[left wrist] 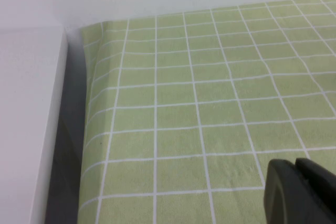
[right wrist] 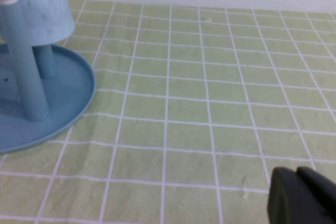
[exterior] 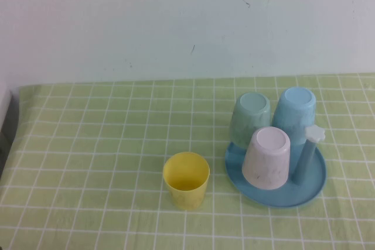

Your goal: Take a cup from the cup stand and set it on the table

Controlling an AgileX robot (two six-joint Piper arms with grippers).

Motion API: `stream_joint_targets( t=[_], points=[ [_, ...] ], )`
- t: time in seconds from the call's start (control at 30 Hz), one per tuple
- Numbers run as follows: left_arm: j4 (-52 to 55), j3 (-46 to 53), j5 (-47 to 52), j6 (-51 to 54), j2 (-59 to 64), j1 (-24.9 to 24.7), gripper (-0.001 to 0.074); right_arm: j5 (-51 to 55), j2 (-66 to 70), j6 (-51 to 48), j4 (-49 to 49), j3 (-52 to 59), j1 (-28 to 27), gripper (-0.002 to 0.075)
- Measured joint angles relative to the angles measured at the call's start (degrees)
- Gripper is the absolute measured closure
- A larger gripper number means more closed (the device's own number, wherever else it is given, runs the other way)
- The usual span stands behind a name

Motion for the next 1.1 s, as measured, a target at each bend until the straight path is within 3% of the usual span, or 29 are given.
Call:
stream_joint_targets(
  t=[0.87, 1.1],
  points=[
    [0.0, 0.0, -0.5, 0.0, 0.0, 0.0, 0.0738, -3.3, 0.0, 0.0, -0.1, 0.0, 0.0, 0.0729],
    [0.0, 0.3, -13.1, 0.0, 0.0, 0.0, 0.0738, -14.4, 0.0, 0.0, -0.1, 0.1, 0.0, 0.0729]
  ],
)
